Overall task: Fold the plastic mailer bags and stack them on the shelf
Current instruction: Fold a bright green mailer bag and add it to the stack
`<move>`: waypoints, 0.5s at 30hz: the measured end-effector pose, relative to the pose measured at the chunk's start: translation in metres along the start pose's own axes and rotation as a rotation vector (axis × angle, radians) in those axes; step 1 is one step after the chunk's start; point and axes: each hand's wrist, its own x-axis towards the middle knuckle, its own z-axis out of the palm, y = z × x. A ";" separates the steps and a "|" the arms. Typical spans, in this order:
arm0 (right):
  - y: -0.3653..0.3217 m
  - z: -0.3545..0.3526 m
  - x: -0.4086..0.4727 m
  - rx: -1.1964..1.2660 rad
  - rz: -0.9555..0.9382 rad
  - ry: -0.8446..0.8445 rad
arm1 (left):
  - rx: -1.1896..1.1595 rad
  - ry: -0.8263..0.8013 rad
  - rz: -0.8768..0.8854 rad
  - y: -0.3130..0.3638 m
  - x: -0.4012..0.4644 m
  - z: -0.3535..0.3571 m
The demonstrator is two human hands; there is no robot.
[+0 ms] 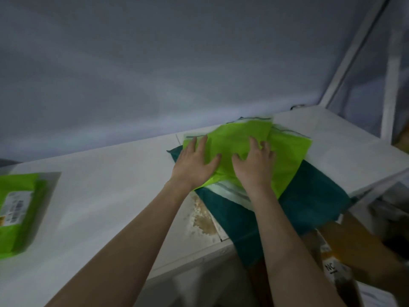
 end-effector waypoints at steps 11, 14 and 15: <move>0.001 0.009 0.013 0.356 0.134 0.038 | -0.344 0.059 -0.283 -0.003 0.028 0.015; -0.001 0.010 0.012 0.433 0.114 0.093 | -0.499 0.151 -0.327 -0.004 0.028 0.000; -0.003 0.009 0.011 0.484 0.086 0.102 | -0.559 0.164 -0.343 -0.005 0.027 -0.006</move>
